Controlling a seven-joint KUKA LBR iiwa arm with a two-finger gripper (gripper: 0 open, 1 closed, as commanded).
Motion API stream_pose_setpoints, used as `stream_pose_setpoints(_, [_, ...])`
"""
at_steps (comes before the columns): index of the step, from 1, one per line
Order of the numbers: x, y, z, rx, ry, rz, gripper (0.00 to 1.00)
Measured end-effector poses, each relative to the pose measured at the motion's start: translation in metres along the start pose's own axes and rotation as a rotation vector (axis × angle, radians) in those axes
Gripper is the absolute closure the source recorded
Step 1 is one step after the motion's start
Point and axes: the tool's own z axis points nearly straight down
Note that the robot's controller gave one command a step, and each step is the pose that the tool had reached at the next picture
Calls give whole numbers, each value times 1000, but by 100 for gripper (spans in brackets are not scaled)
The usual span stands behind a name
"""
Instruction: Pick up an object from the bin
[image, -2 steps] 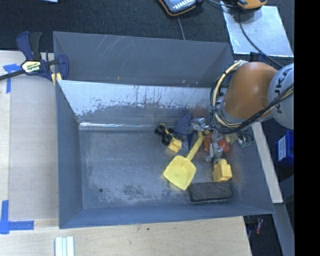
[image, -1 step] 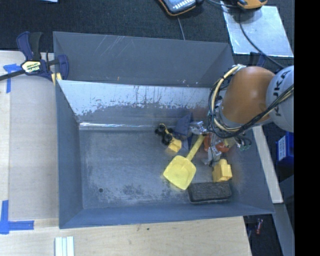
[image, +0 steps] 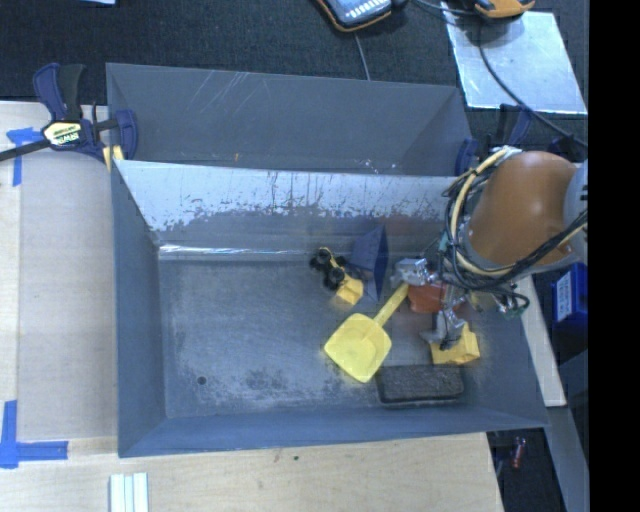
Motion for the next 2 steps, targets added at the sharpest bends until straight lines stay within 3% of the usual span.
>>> stream_pose_setpoints(1, [-18,68,11,0,-4,199,100])
stream_pose_setpoints(2, [-18,68,11,0,-4,199,100])
